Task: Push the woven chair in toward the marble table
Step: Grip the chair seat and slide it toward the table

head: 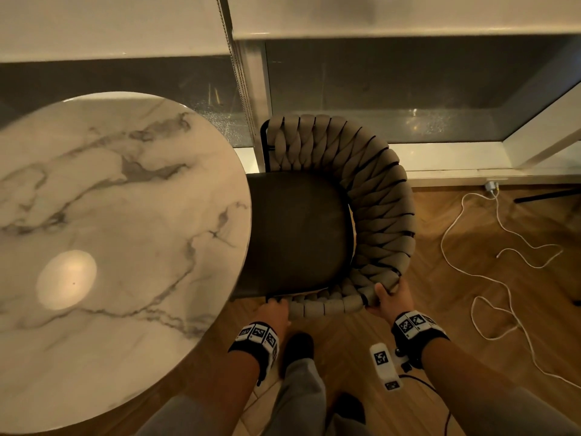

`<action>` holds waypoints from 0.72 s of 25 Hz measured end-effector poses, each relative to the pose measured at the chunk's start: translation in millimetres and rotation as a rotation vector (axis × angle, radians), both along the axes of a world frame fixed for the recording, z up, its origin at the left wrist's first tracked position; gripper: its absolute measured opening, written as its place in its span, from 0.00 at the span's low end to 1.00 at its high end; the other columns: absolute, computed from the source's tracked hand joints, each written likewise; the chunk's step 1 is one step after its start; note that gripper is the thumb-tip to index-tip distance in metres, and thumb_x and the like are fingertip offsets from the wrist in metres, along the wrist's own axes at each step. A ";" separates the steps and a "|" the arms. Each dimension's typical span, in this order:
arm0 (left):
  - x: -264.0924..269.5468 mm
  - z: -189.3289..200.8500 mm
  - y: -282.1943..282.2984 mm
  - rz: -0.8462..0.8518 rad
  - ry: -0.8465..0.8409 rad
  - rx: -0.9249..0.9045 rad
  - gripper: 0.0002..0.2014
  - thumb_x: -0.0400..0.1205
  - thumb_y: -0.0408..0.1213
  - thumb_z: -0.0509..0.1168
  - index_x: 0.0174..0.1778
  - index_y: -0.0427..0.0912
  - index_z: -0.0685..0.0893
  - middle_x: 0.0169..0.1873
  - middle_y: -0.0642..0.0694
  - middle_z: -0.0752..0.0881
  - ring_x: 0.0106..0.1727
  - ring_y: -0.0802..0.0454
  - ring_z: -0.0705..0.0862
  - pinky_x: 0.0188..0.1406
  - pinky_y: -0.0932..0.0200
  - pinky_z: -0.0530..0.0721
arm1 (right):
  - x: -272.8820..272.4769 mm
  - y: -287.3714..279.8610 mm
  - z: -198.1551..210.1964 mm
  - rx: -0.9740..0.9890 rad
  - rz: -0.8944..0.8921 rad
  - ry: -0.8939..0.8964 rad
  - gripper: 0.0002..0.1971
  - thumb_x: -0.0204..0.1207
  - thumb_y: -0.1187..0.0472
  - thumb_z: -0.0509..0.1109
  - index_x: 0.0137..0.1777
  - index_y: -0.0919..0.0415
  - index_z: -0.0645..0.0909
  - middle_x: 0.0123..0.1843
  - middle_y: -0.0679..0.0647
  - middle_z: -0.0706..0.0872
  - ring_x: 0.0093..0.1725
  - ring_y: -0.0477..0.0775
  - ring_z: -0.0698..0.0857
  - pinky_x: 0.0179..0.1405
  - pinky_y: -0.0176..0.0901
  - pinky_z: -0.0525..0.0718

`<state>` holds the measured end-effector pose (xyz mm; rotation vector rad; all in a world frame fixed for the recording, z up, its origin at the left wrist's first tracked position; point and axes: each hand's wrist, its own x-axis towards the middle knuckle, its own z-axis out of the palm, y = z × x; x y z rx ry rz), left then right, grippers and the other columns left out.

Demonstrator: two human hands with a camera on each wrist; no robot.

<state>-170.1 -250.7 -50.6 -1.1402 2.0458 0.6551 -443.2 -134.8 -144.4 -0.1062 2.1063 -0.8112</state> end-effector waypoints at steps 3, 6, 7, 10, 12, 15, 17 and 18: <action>0.0 4.0 0.4 -0.030 -0.016 -0.040 0.25 0.84 0.44 0.62 0.74 0.38 0.69 0.70 0.33 0.77 0.69 0.36 0.80 0.68 0.44 0.78 | 4.0 -4.1 17.5 -0.008 -0.034 -0.014 0.29 0.77 0.54 0.73 0.76 0.46 0.66 0.75 0.60 0.78 0.65 0.72 0.84 0.51 0.75 0.89; 1.7 3.2 2.5 -0.016 -0.028 -0.020 0.23 0.84 0.38 0.60 0.75 0.37 0.69 0.70 0.33 0.77 0.69 0.36 0.80 0.68 0.45 0.79 | 16.9 -9.4 52.0 -0.013 -0.124 -0.085 0.28 0.81 0.61 0.70 0.78 0.49 0.65 0.72 0.59 0.77 0.64 0.74 0.84 0.45 0.77 0.90; 2.8 1.5 2.9 -0.006 -0.027 -0.005 0.23 0.84 0.37 0.59 0.75 0.37 0.68 0.71 0.33 0.77 0.69 0.36 0.80 0.69 0.45 0.79 | 18.9 -9.1 55.7 -0.014 -0.136 -0.105 0.28 0.81 0.62 0.70 0.79 0.50 0.64 0.73 0.60 0.76 0.65 0.74 0.83 0.44 0.77 0.90; 3.6 1.9 3.0 0.004 -0.026 0.017 0.23 0.84 0.35 0.59 0.76 0.36 0.67 0.71 0.32 0.76 0.70 0.35 0.79 0.69 0.45 0.79 | 19.5 -8.2 56.8 -0.005 -0.155 -0.140 0.29 0.82 0.63 0.69 0.79 0.51 0.63 0.77 0.64 0.74 0.65 0.76 0.83 0.46 0.78 0.89; 3.7 2.5 3.1 0.000 -0.020 0.016 0.23 0.84 0.33 0.57 0.77 0.36 0.67 0.71 0.32 0.76 0.70 0.35 0.79 0.69 0.46 0.79 | 20.5 -8.5 59.2 0.001 -0.161 -0.133 0.30 0.81 0.64 0.70 0.80 0.52 0.62 0.77 0.65 0.74 0.66 0.76 0.82 0.49 0.78 0.89; 6.9 4.9 4.9 -0.006 0.002 0.004 0.23 0.84 0.35 0.58 0.77 0.37 0.66 0.72 0.32 0.75 0.71 0.35 0.78 0.71 0.46 0.77 | 22.4 -8.9 59.1 0.013 -0.192 -0.156 0.29 0.81 0.64 0.70 0.78 0.51 0.63 0.76 0.66 0.74 0.66 0.77 0.82 0.50 0.80 0.87; 10.1 5.0 5.6 0.015 0.022 0.007 0.26 0.84 0.41 0.60 0.78 0.39 0.65 0.74 0.33 0.74 0.72 0.35 0.77 0.72 0.45 0.75 | 23.8 -8.7 60.7 0.026 -0.196 -0.164 0.29 0.81 0.64 0.70 0.78 0.49 0.63 0.76 0.64 0.73 0.67 0.78 0.81 0.51 0.81 0.87; 12.5 5.3 5.8 0.026 0.028 0.008 0.26 0.84 0.43 0.60 0.78 0.41 0.65 0.75 0.34 0.73 0.73 0.36 0.76 0.73 0.45 0.74 | 24.5 -9.3 63.1 0.029 -0.185 -0.164 0.28 0.81 0.64 0.69 0.77 0.50 0.63 0.76 0.64 0.73 0.68 0.78 0.80 0.53 0.81 0.86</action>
